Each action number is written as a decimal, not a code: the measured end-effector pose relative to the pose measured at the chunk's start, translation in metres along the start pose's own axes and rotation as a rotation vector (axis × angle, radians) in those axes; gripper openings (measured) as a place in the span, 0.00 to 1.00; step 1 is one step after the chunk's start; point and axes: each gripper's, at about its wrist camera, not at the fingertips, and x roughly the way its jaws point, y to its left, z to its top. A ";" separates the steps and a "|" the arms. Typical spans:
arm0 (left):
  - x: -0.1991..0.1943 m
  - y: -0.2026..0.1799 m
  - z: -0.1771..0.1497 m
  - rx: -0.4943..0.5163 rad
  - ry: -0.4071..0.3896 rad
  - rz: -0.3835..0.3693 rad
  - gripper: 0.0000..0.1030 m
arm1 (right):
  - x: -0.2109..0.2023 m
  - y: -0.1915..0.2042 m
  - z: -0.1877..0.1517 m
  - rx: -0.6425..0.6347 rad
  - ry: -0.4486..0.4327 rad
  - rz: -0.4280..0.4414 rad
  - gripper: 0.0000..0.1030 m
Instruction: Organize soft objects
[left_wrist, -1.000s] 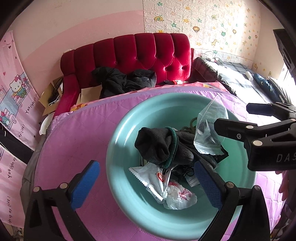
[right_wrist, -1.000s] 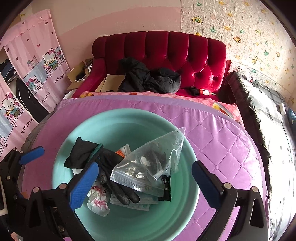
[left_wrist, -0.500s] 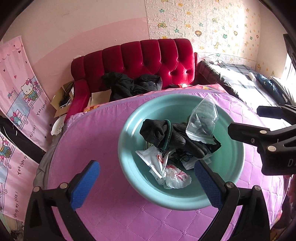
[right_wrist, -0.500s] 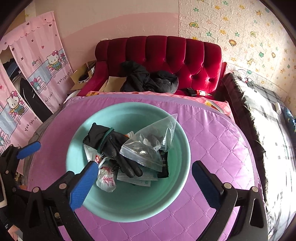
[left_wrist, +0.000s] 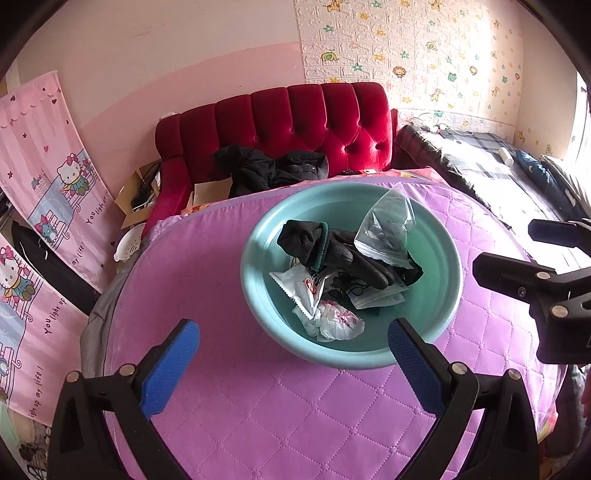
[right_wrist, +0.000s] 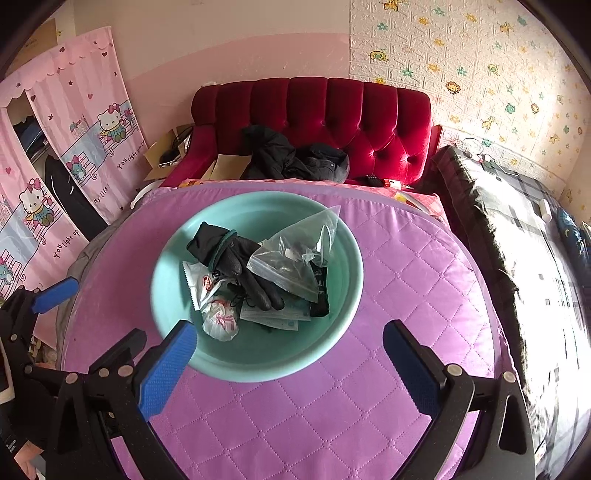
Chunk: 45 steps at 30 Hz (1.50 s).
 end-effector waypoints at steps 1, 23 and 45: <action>-0.002 -0.001 -0.002 -0.002 0.001 0.000 1.00 | -0.004 0.000 -0.002 0.000 -0.002 -0.003 1.00; -0.033 -0.013 -0.043 -0.033 -0.010 0.007 1.00 | -0.051 0.012 -0.060 -0.046 -0.083 -0.046 1.00; -0.032 -0.012 -0.046 -0.038 0.003 0.007 1.00 | -0.047 0.016 -0.067 -0.048 -0.065 -0.049 1.00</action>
